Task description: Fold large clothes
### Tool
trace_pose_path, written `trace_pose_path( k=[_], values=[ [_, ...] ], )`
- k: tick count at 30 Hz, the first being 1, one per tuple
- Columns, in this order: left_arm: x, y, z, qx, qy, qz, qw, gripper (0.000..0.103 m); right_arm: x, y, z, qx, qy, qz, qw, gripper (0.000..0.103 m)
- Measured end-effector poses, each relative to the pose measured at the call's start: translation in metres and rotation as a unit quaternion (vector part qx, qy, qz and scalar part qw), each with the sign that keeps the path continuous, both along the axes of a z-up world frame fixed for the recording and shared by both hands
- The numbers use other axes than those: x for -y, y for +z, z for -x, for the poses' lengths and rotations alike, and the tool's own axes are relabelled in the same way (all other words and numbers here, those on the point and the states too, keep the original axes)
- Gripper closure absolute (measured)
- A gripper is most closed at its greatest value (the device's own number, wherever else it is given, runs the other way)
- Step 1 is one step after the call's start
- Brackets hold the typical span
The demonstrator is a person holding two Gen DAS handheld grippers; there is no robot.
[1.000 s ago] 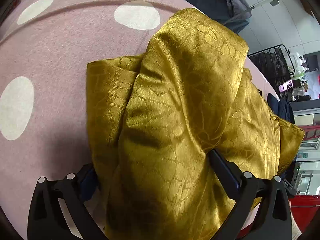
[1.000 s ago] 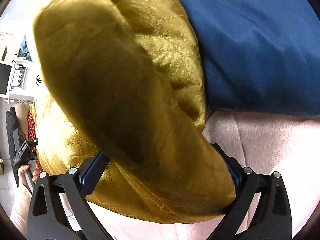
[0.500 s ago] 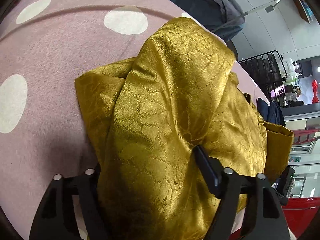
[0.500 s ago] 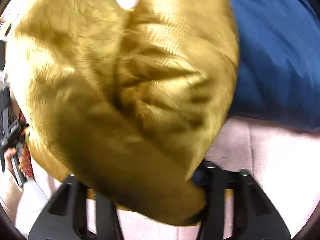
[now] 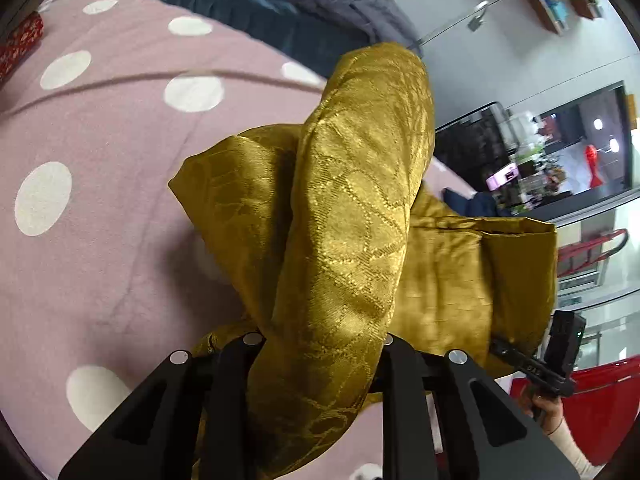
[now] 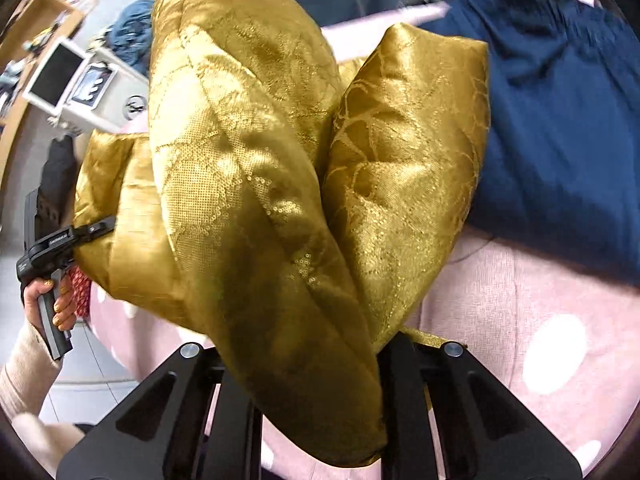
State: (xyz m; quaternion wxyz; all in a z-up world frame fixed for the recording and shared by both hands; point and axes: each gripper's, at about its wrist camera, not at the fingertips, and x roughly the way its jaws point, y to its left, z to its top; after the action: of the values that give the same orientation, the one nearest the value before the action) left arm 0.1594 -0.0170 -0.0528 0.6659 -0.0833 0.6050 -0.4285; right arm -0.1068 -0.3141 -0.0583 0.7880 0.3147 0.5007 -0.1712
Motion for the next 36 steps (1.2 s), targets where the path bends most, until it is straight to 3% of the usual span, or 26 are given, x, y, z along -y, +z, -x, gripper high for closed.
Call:
trace_pose_path(
  k=[6, 13, 18, 24, 28, 30, 34, 36],
  values=[
    [0.028, 0.053, 0.031, 0.051, -0.037, 0.015, 0.9979, 0.086, -0.009, 0.056, -0.014, 0.016, 0.040, 0.058, 0.997, 0.091],
    [0.066, 0.114, 0.046, 0.091, -0.065, 0.079, 0.9906, 0.086, -0.009, 0.131, -0.008, 0.051, 0.092, 0.122, 0.987, 0.091],
    [0.110, 0.155, 0.061, 0.120, -0.104, 0.124, 0.9796, 0.086, 0.023, 0.175, 0.014, 0.068, 0.061, 0.155, 0.984, 0.091],
    [0.196, 0.185, 0.099, 0.136, -0.177, 0.175, 0.9589, 0.086, 0.110, 0.226, 0.104, 0.080, -0.043, 0.193, 0.977, 0.091],
    [0.262, 0.176, 0.133, 0.137, -0.241, 0.177, 0.9444, 0.086, 0.187, 0.240, 0.184, 0.073, -0.142, 0.190, 0.969, 0.091],
    [0.298, 0.155, 0.151, 0.131, -0.268, 0.161, 0.9407, 0.086, 0.222, 0.238, 0.224, 0.071, -0.194, 0.169, 0.964, 0.090],
    [0.360, 0.087, 0.169, 0.079, -0.285, 0.099, 0.9500, 0.085, 0.278, 0.207, 0.291, 0.043, -0.281, 0.145, 0.948, 0.088],
    [0.381, 0.054, 0.172, 0.054, -0.282, 0.064, 0.9559, 0.085, 0.307, 0.170, 0.328, 0.029, -0.340, 0.100, 0.935, 0.086]
  ],
)
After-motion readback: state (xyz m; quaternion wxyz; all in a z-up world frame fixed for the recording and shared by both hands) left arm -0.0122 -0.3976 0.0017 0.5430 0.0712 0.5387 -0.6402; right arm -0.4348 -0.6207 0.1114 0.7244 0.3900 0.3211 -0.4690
